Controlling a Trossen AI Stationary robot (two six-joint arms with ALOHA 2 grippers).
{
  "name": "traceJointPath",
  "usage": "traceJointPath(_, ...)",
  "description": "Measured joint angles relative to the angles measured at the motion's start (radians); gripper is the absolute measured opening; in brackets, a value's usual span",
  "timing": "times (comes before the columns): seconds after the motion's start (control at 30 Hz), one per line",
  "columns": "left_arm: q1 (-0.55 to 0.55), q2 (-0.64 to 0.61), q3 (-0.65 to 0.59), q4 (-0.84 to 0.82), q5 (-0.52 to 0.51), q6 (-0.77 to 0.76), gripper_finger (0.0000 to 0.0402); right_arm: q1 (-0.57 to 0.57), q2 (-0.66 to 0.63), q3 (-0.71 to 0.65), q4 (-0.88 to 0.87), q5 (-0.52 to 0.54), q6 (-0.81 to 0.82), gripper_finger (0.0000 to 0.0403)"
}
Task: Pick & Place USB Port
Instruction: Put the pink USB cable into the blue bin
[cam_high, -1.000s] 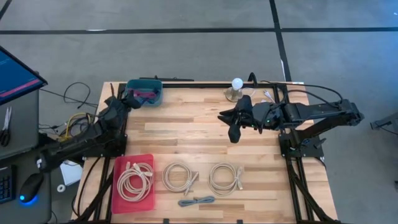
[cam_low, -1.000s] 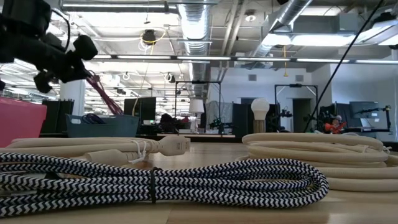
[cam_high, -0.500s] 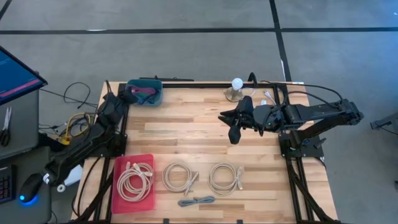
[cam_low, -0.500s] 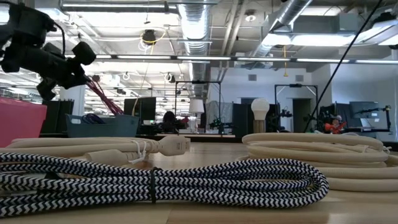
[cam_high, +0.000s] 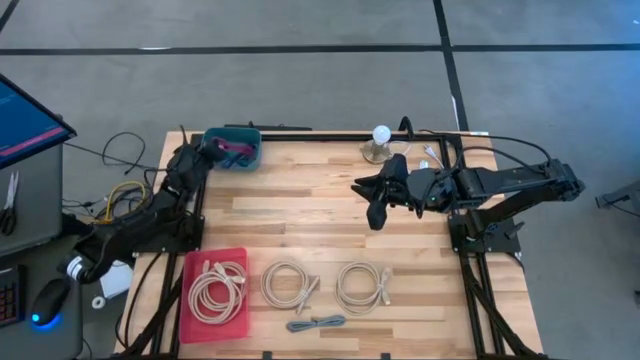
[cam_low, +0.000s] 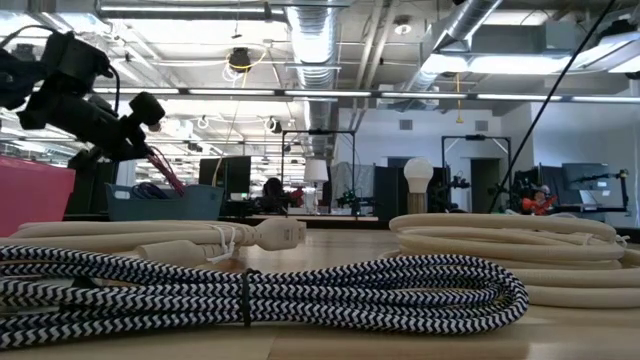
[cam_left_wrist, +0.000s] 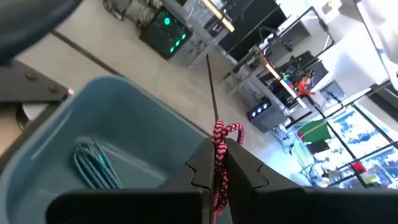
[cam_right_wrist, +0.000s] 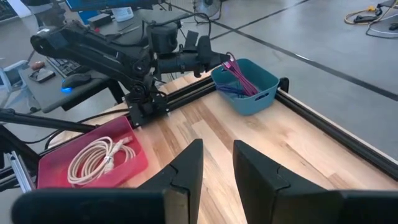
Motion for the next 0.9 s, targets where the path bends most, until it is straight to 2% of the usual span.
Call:
traceJointPath(0.1,0.013,0.061,0.000,0.065,0.040,-0.007,0.0020,0.001,0.000,0.000,0.000,-0.001,0.002,0.0081)
traceJointPath(0.3,0.015,0.102,0.001,0.181,0.035,0.001,0.0084,0.010,0.000,0.000,-0.001,-0.013,0.002,0.0081)
traceJointPath(0.47,0.015,0.102,0.002,0.181,0.034,0.002,0.0121,0.010,0.000,0.000,-0.001,-0.033,0.002,0.0081)
traceJointPath(0.9,0.015,0.098,0.002,0.181,0.036,0.001,0.0184,0.010,0.000,0.000,-0.001,-0.034,0.002,0.0081)
